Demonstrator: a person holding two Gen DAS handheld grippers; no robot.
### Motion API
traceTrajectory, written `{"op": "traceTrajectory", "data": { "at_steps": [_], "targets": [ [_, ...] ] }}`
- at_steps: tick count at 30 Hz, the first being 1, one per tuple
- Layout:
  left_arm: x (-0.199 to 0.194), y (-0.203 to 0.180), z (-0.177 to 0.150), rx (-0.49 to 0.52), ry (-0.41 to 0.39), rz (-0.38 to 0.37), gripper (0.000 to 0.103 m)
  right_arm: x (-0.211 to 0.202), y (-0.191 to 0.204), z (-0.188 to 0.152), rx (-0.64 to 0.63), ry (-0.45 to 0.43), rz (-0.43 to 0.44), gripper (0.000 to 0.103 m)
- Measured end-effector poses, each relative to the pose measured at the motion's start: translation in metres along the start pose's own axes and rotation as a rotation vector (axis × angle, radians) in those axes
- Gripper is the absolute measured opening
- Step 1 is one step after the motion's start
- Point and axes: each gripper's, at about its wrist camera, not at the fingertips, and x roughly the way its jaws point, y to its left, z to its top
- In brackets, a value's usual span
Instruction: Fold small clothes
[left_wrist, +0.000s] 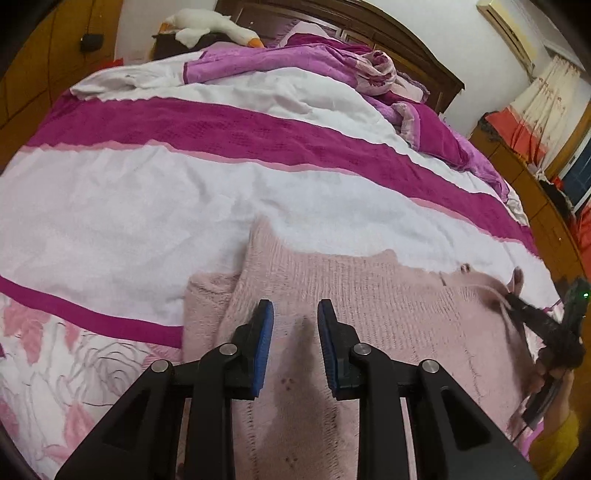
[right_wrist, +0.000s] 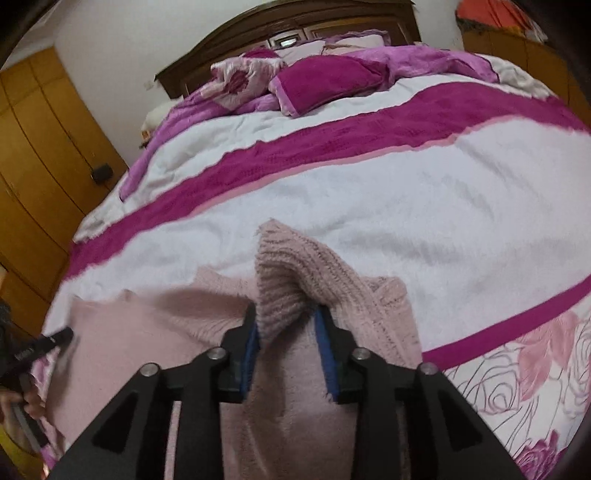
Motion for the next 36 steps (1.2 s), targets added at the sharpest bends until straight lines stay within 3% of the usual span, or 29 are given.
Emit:
{"op": "traceTrajectory", "data": {
  "at_steps": [2, 8, 11, 16, 18, 24, 31, 36],
  "targets": [
    [-0.004, 0.002, 0.0, -0.006, -0.006, -0.003, 0.002, -0.007, 0.0, -0.001, 0.016, -0.023, 0.014, 0.045],
    [-0.017, -0.002, -0.008, 0.017, -0.013, -0.013, 0.002, -0.036, 0.0, 0.003, 0.0, -0.1, -0.003, 0.046],
    [-0.02, -0.008, -0.015, 0.058, -0.009, -0.019, 0.002, -0.039, 0.006, 0.0, -0.054, -0.065, 0.022, 0.046],
    [0.0, -0.009, -0.024, 0.086, 0.049, 0.079, 0.002, -0.02, 0.015, -0.013, -0.136, 0.02, -0.045, 0.046],
    [0.006, -0.005, -0.026, 0.077, 0.049, 0.086, 0.002, -0.005, 0.007, -0.02, -0.113, 0.063, -0.093, 0.045],
    [0.001, 0.001, -0.029, 0.052, 0.027, 0.092, 0.002, 0.0, -0.005, -0.024, -0.084, 0.006, -0.086, 0.045],
    [-0.031, -0.009, -0.045, 0.1, 0.019, 0.139, 0.002, -0.038, -0.016, -0.034, 0.03, -0.065, -0.086, 0.046],
    [-0.052, -0.013, -0.062, 0.101, 0.026, 0.142, 0.002, -0.066, -0.023, -0.052, 0.021, -0.074, -0.141, 0.046]
  ]
}}
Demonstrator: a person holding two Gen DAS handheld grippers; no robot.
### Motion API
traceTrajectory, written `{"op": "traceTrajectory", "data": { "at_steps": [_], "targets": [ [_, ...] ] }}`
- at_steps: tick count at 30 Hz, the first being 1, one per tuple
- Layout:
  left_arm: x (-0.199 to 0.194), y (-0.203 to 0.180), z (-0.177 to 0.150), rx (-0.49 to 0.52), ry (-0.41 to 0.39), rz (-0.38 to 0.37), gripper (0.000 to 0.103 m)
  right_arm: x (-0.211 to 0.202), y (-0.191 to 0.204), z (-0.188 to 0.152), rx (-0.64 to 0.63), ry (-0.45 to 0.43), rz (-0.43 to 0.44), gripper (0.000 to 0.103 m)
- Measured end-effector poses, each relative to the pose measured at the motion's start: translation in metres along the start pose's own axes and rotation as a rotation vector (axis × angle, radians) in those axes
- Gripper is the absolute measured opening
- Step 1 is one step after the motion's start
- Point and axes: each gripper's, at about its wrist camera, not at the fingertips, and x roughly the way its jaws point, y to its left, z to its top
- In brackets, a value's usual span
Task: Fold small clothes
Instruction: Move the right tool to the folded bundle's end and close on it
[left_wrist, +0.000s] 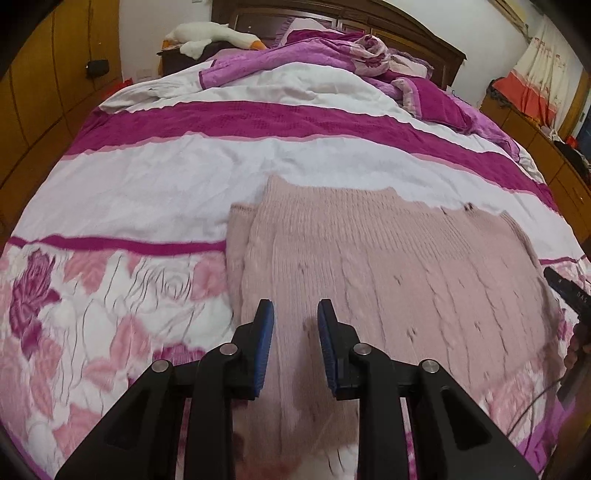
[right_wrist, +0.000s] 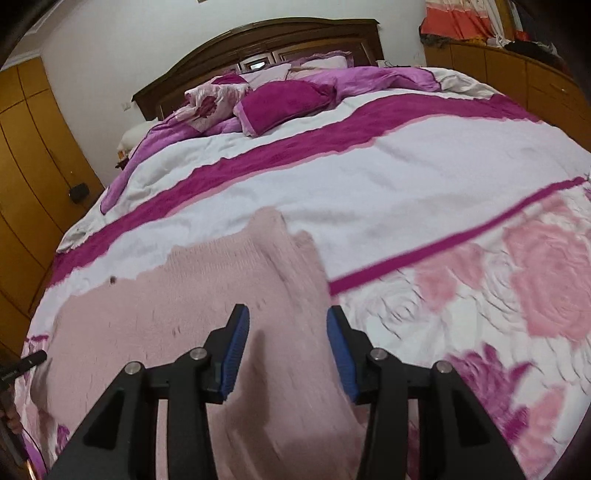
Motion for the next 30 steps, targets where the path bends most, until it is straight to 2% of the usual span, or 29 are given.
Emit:
{"op": "traceTrajectory", "data": {
  "at_steps": [7, 9, 11, 15, 20, 24, 30],
  "targets": [
    [-0.017, -0.003, -0.027, -0.01, 0.011, -0.004, 0.002, -0.026, -0.012, -0.024, 0.022, 0.028, 0.007, 0.047],
    [-0.02, -0.005, -0.032, -0.011, 0.011, 0.002, 0.002, -0.03, -0.018, -0.033, 0.052, 0.041, 0.022, 0.059],
    [-0.022, -0.006, -0.038, -0.008, 0.012, 0.015, 0.003, -0.035, -0.024, -0.043, 0.09, 0.047, 0.031, 0.063],
    [-0.019, -0.008, -0.044, -0.002, 0.02, 0.048, 0.003, -0.034, -0.032, -0.061, 0.158, 0.081, 0.068, 0.063],
    [-0.015, -0.009, -0.046, -0.021, 0.023, 0.074, 0.003, -0.025, -0.027, -0.073, 0.172, 0.097, 0.12, 0.065],
    [-0.013, -0.011, -0.046, -0.022, 0.022, 0.086, 0.003, -0.017, -0.023, -0.077, 0.162, 0.081, 0.129, 0.069],
    [-0.011, -0.012, -0.047, -0.017, 0.023, 0.095, 0.003, -0.012, -0.024, -0.081, 0.155, 0.052, 0.153, 0.07]
  ]
}}
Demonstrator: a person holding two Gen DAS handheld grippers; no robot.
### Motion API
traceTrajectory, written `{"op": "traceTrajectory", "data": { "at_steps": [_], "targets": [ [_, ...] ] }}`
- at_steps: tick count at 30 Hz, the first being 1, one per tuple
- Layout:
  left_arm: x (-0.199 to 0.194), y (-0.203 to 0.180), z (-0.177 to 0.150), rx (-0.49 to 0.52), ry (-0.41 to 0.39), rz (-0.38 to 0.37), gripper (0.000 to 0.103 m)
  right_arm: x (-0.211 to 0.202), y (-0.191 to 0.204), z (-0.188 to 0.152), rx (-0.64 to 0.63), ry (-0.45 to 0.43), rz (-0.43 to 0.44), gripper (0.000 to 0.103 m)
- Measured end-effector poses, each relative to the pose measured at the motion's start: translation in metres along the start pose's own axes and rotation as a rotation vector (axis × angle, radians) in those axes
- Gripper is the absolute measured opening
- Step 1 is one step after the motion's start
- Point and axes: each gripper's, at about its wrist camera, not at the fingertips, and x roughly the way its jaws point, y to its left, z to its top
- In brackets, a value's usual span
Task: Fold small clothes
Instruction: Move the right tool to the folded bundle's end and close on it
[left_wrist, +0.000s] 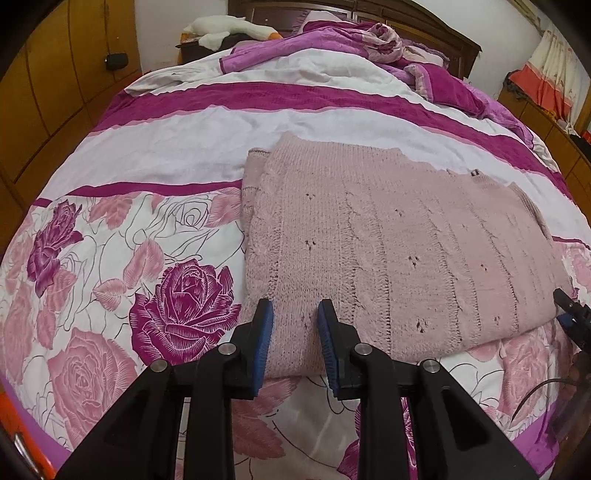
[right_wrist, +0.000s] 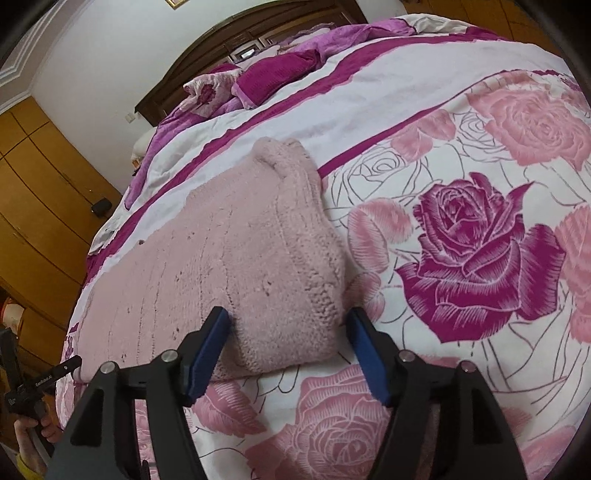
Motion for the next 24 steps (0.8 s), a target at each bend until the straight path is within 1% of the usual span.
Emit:
{"op": "traceTrajectory", "data": {
  "at_steps": [11, 19, 20, 21, 23, 24],
  "targets": [
    [0.0007, 0.0026, -0.0004, -0.006, -0.002, -0.01, 0.004, 0.0007, 0.0023, -0.0018, -0.015, -0.021, -0.01, 0.07],
    [0.0, 0.0021, -0.0017, -0.007, -0.005, -0.012, 0.004, 0.001, 0.0048, 0.0014, 0.026, -0.032, -0.031, 0.07],
    [0.0001, 0.0019, -0.0017, -0.006, -0.005, -0.011, 0.004, 0.0011, 0.0048, 0.0023, 0.03, -0.033, -0.031, 0.066],
    [0.0, 0.0018, -0.0017, -0.005, -0.005, -0.01, 0.004, 0.0003, 0.005, 0.003, 0.034, -0.04, -0.025, 0.048],
    [-0.0002, 0.0017, -0.0018, -0.005, -0.005, -0.011, 0.004, -0.0018, 0.0045, 0.0038, 0.046, -0.038, 0.004, 0.025],
    [-0.0002, 0.0016, -0.0019, -0.004, -0.004, -0.011, 0.004, -0.0057, 0.0049, 0.004, 0.05, -0.049, 0.016, 0.023]
  ]
}}
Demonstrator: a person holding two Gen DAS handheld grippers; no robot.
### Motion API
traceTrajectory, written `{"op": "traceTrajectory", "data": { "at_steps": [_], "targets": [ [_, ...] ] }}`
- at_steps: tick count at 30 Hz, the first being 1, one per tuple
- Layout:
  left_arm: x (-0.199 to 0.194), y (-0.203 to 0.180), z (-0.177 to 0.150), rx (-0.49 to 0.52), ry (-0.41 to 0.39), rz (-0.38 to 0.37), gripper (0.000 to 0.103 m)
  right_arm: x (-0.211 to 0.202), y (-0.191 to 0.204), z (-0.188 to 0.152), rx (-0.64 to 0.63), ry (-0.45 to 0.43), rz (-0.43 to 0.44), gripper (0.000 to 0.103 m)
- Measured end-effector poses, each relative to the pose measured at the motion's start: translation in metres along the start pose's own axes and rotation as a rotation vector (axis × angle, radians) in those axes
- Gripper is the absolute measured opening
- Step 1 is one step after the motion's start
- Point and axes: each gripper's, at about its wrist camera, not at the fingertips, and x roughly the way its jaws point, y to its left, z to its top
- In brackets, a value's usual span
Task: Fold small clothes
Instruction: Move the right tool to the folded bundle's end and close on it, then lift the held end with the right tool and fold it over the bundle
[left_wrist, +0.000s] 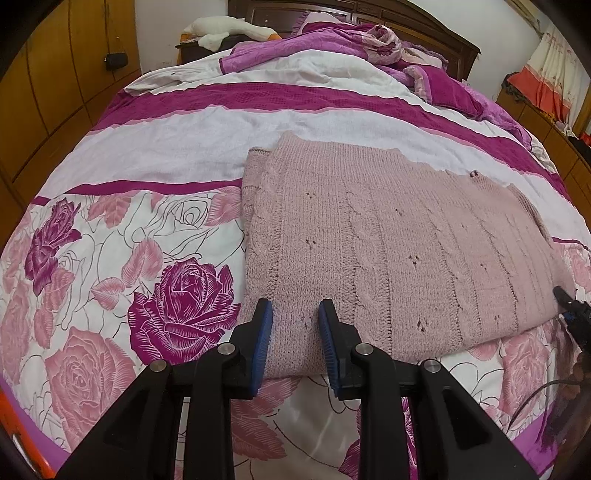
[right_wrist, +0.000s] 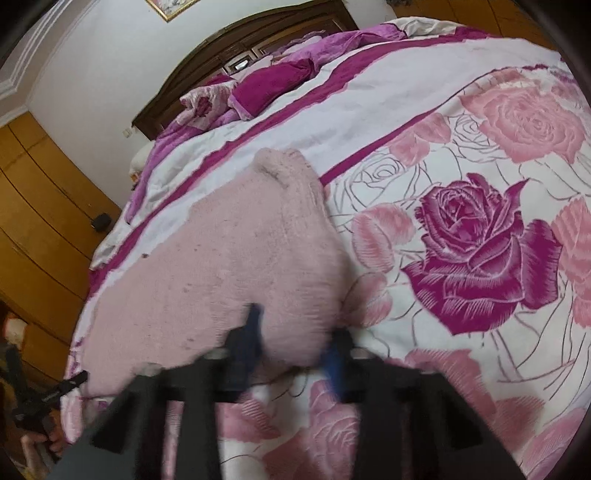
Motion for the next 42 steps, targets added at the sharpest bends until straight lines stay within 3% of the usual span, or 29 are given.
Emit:
{"op": "traceTrajectory", "data": {
  "at_steps": [4, 8, 10, 12, 14, 16, 20, 23, 26, 30, 36, 42],
  "targets": [
    [0.0, 0.001, 0.001, 0.001, 0.005, -0.004, 0.004, -0.021, 0.0, 0.0, -0.005, -0.058, 0.007, 0.022],
    [0.0, 0.001, 0.001, 0.002, 0.004, -0.004, 0.004, -0.004, -0.01, -0.005, -0.003, 0.029, -0.013, 0.025],
    [0.0, 0.001, 0.001, 0.004, 0.004, -0.003, 0.004, -0.004, -0.01, -0.004, -0.001, 0.036, -0.007, 0.031],
    [0.0, 0.002, 0.001, 0.002, 0.004, -0.005, 0.004, -0.008, -0.007, 0.002, -0.004, 0.022, -0.02, 0.054],
    [0.0, 0.002, 0.002, -0.003, 0.004, -0.007, 0.004, -0.015, -0.002, 0.01, -0.023, -0.031, -0.033, 0.068],
    [0.0, 0.003, 0.002, -0.008, 0.003, -0.007, 0.004, -0.014, 0.002, 0.019, -0.057, -0.046, -0.015, 0.072],
    [-0.002, 0.002, 0.001, -0.012, 0.001, -0.006, 0.004, 0.019, -0.007, 0.027, 0.0, 0.045, 0.021, 0.073],
    [-0.007, 0.003, 0.0, -0.014, -0.003, -0.014, 0.004, 0.027, -0.008, 0.026, 0.023, 0.012, 0.058, 0.072],
    [-0.013, 0.007, 0.0, -0.035, -0.006, -0.032, 0.004, 0.032, -0.008, 0.028, 0.07, 0.001, 0.127, 0.052],
    [-0.019, 0.012, 0.0, -0.051, -0.004, -0.051, 0.004, 0.043, -0.006, 0.03, 0.093, 0.017, 0.139, 0.027],
    [-0.028, 0.021, -0.003, -0.061, -0.009, -0.049, 0.004, 0.027, 0.008, 0.035, 0.077, -0.03, 0.162, 0.022],
    [-0.037, 0.037, -0.004, -0.086, -0.017, -0.045, 0.004, 0.012, 0.049, 0.047, 0.021, -0.055, 0.181, 0.022]
  ]
}}
